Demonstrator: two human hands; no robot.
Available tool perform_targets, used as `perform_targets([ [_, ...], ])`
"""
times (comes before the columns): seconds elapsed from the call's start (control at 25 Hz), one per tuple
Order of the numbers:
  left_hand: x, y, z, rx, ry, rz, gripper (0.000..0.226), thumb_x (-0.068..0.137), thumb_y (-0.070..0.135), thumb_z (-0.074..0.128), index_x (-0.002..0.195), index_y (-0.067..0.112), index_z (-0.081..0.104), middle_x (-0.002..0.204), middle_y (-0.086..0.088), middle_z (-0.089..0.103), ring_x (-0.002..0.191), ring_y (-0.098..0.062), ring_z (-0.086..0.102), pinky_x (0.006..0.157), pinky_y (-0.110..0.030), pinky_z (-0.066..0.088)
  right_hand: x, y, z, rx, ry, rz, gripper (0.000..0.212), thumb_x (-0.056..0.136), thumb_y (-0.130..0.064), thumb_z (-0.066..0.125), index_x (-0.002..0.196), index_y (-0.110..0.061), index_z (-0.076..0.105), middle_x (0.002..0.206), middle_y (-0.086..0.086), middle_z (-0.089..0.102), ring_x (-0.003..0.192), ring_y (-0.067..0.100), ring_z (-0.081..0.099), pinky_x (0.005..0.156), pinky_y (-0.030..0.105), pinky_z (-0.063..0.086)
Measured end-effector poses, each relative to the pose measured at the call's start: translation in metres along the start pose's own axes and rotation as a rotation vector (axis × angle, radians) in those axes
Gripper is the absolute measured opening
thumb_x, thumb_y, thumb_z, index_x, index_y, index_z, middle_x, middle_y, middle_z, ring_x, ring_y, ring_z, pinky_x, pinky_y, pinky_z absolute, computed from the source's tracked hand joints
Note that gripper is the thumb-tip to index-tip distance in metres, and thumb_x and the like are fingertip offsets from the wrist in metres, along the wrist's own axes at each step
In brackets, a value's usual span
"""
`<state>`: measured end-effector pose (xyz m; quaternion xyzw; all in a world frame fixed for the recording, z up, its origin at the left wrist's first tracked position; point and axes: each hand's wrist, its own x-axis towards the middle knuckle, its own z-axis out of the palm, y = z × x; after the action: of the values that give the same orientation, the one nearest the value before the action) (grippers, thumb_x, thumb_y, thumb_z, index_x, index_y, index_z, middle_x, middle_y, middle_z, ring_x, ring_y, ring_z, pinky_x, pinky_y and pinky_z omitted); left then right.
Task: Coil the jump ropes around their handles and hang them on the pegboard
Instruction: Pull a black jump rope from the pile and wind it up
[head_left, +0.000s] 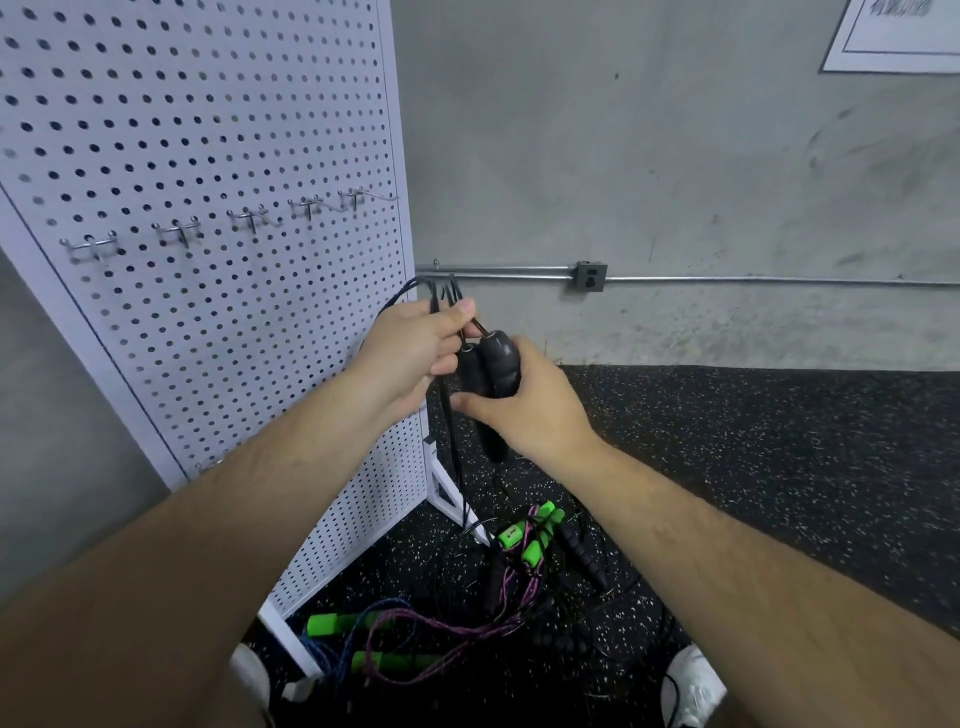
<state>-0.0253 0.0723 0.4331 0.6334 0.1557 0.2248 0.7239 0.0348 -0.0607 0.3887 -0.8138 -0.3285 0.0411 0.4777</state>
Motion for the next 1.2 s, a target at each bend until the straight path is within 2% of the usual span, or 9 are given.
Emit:
perform_targets([
  [0.24,-0.005,0.003,-0.011,0.383,0.087,0.003,0.035,0.105,0.036,0.051,0.105,0.004,0.065,0.073,-0.002,0.062,0.054,-0.01,0.047,0.058,-0.028,0.046,0.012,0.0,-0.013,0.149,-0.236,0.032,0.023,0.076,-0.018,0.083,0.09,-0.012,0.066,0.083,0.012,0.075,0.08,0.027,0.074,0.082,0.043,0.058],
  [0.36,-0.01,0.004,-0.015,0.704,0.16,0.03,0.065,0.102,0.031,0.05,0.156,0.009,0.021,0.076,0.004,0.058,0.059,-0.011,0.05,0.058,-0.029,0.047,0.014,-0.002,-0.026,0.187,-0.283,0.098,0.026,0.077,-0.01,0.081,0.095,-0.003,0.064,0.083,0.016,0.075,0.077,0.03,0.075,0.081,0.046,0.06],
  [0.44,-0.013,0.002,-0.017,0.799,0.108,0.081,0.081,0.097,0.016,0.05,0.161,0.025,0.001,0.088,0.0,0.057,0.059,-0.01,0.05,0.049,-0.023,0.04,0.015,-0.001,-0.032,0.172,-0.319,0.149,0.029,0.078,-0.008,0.08,0.1,-0.001,0.062,0.084,0.019,0.075,0.071,0.026,0.074,0.076,0.042,0.061],
  [0.56,-0.007,-0.005,-0.027,1.041,0.06,0.132,0.069,0.098,0.011,0.05,0.159,0.022,0.019,0.138,-0.012,0.045,0.078,-0.008,0.054,0.056,-0.018,0.04,0.013,0.0,-0.036,0.164,-0.388,0.176,0.024,0.077,-0.006,0.08,0.093,-0.008,0.061,0.079,0.015,0.073,0.07,0.026,0.074,0.076,0.044,0.061],
  [0.64,-0.001,-0.01,-0.035,1.099,0.045,0.117,0.063,0.098,0.013,0.051,0.155,0.019,0.027,0.144,-0.013,0.038,0.084,-0.008,0.055,0.06,-0.018,0.043,0.014,-0.001,-0.034,0.128,-0.399,0.164,0.021,0.077,-0.006,0.079,0.088,-0.011,0.061,0.078,0.015,0.073,0.07,0.026,0.074,0.076,0.045,0.061],
  [0.76,0.006,-0.02,-0.046,1.178,0.022,0.075,0.067,0.093,0.015,0.057,0.154,0.021,0.029,0.149,-0.014,0.03,0.125,-0.027,0.05,0.096,-0.038,0.051,0.013,-0.004,-0.029,0.067,-0.41,0.128,0.019,0.075,-0.006,0.079,0.083,-0.011,0.062,0.081,0.019,0.074,0.073,0.03,0.075,0.076,0.047,0.061],
  [0.88,0.002,-0.025,-0.047,1.35,-0.066,0.14,0.099,0.084,0.021,0.073,0.161,0.025,0.009,0.165,-0.01,0.003,0.154,-0.031,0.003,0.124,-0.05,0.017,0.016,-0.006,-0.023,0.041,-0.403,0.113,0.026,0.074,-0.005,0.078,0.09,-0.012,0.059,0.085,0.019,0.075,0.078,0.032,0.075,0.074,0.048,0.061],
  [1.0,-0.006,-0.024,-0.032,1.461,-0.328,0.558,0.112,0.078,0.027,0.08,0.162,0.028,0.005,0.169,0.0,0.001,0.155,-0.019,-0.002,0.123,-0.041,0.001,0.022,-0.011,-0.018,-0.013,-0.43,0.055,0.032,0.069,-0.007,0.08,0.096,-0.009,0.062,0.087,0.015,0.075,0.078,0.027,0.075,0.077,0.047,0.062],
  [1.2,0.002,-0.029,-0.026,1.541,-0.369,0.659,0.072,0.079,0.032,0.08,0.139,0.015,0.045,0.124,-0.001,0.049,0.112,-0.016,0.05,0.1,-0.029,0.04,0.023,-0.011,-0.022,-0.196,-0.455,-0.011,0.046,0.068,-0.031,0.089,0.104,-0.023,0.061,0.092,-0.006,0.072,0.081,0.008,0.067,0.071,0.026,0.053],
])
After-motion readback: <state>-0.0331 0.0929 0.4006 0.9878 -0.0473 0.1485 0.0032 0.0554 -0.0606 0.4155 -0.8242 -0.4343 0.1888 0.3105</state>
